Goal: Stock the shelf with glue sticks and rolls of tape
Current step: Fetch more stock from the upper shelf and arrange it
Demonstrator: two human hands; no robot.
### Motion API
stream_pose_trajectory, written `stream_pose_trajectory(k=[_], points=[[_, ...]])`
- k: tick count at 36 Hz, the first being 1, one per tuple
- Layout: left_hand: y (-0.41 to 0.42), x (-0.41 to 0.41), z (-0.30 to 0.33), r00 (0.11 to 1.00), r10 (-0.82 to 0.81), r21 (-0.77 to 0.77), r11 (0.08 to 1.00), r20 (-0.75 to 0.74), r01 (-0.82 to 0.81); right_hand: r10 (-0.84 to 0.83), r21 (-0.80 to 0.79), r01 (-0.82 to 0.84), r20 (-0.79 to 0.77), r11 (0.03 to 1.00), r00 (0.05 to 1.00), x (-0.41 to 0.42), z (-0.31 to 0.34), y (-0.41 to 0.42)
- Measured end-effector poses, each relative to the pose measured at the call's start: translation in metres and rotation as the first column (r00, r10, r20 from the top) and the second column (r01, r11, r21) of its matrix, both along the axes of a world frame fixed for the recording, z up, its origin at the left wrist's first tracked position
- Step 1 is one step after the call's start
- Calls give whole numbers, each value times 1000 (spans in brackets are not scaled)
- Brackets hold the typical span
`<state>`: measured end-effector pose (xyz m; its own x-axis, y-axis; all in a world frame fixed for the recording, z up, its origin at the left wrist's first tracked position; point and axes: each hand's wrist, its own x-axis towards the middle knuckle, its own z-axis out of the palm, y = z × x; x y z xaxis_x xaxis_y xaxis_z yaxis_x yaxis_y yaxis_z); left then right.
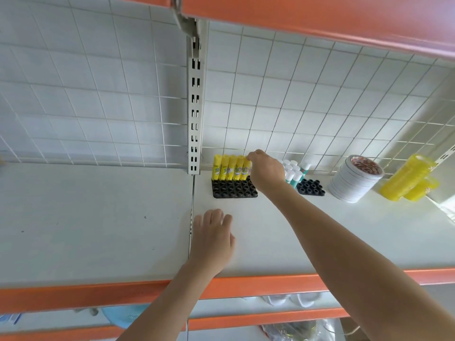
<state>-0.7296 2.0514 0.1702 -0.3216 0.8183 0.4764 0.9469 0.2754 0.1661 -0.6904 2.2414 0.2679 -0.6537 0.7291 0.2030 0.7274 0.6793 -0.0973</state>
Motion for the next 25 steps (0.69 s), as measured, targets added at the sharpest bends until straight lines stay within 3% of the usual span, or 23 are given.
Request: stream_pose_trajectory(k=[7,14,25], points=[[-1,1,3,1000,1,-62,998,32,1,-8,-36,11,72,999,997,3,10,-9],[-1,1,2,999,-7,-61,998,52,10,-17,-209,26,45,977,999,5,13,-15],[-1,-2,6,998,-13,-122,992,57,20,92,-159,-100,-58,982,994,50,15,-39]])
